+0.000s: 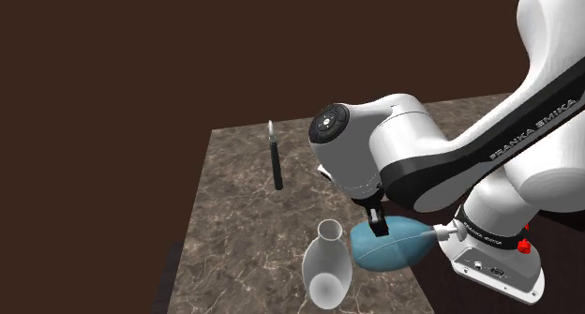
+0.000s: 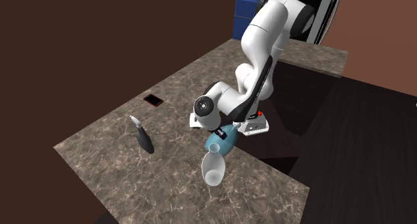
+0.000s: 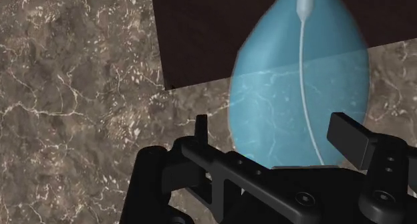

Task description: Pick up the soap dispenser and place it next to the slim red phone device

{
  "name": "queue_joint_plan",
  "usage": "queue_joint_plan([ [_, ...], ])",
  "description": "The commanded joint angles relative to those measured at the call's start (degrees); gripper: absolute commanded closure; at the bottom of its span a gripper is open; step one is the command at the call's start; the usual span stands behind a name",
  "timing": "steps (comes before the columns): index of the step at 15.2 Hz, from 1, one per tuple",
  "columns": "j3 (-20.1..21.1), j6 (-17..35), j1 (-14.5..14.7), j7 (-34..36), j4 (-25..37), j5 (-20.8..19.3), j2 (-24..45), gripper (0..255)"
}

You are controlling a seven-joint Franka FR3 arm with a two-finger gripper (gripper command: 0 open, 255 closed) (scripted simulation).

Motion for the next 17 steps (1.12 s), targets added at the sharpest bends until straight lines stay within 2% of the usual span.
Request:
queue_joint_plan([
  [1, -0.32, -1.71, 1.44, -0.92, -2.48, 2.36, -2.3, 0],
  [9, -0.79, -11.4, 10.53, -2.22, -11.65, 13.08, -13.5, 0],
  [17, 0.33, -5.15, 11.65, -2.26, -17.14, 14.95, -12.42, 0],
])
